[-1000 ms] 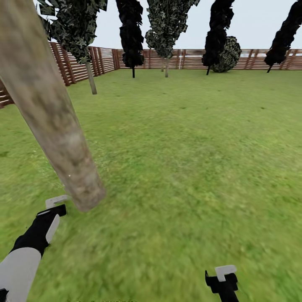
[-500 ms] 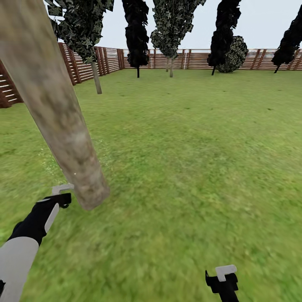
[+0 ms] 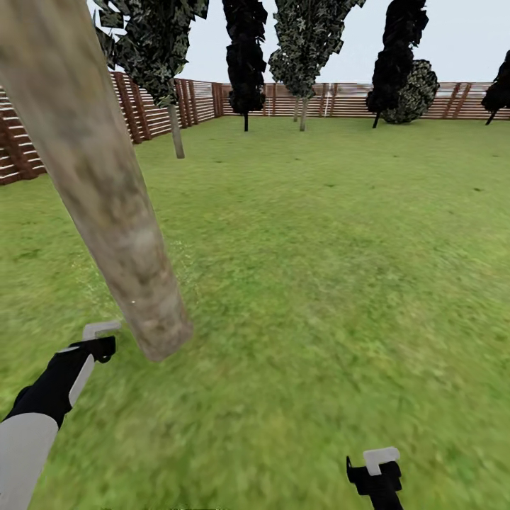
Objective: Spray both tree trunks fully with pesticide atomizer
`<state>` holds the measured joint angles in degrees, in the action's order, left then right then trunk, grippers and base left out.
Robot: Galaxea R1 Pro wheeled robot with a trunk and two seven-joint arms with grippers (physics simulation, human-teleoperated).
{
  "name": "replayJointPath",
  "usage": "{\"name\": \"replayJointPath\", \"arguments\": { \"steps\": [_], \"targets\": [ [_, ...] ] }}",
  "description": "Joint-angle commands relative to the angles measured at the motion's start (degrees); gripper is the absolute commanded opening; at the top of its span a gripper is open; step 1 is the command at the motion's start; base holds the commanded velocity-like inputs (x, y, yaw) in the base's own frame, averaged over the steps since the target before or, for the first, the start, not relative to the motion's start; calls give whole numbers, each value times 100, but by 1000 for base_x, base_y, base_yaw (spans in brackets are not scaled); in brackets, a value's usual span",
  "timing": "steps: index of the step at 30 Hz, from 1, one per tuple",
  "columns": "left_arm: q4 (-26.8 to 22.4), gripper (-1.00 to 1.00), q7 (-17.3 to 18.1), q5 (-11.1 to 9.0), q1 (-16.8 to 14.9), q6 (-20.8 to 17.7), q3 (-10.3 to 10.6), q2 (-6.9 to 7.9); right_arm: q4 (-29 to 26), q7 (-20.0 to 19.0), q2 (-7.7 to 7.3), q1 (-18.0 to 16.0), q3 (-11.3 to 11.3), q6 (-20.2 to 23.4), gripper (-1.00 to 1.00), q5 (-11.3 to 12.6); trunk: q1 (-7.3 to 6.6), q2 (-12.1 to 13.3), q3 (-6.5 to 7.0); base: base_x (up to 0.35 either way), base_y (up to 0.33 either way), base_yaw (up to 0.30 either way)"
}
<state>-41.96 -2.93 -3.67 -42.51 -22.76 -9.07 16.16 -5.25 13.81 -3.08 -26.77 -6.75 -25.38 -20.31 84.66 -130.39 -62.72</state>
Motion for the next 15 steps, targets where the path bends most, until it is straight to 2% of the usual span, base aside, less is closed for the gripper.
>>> {"name": "replayJointPath", "arguments": {
  "steps": [1, 4, 8, 15],
  "targets": [
    [-13, -100, -14, -41, 16, -34, 3, 5, 7, 16, 1, -3, -45, -19, 100, -61, -1, -2, -4, 1, 0, 277],
    [-30, -100, 9, -62, 36, -68, 54, -5, 7, 16, 1, -3, -45, -19, 100, -61, -1, -2, -4, 0, -58, 148],
    [-31, -100, 2, -64, 34, -91, 58, -22, 7, 16, -1, -3, -45, -19, 100, -61, -1, -2, -4, 14, -260, 6],
    [-31, -100, -6, -57, 35, -95, 49, -25, 7, 16, -8, -3, -45, -19, 100, -61, -1, -2, -4, 200, -212, 0]
  ]
}}
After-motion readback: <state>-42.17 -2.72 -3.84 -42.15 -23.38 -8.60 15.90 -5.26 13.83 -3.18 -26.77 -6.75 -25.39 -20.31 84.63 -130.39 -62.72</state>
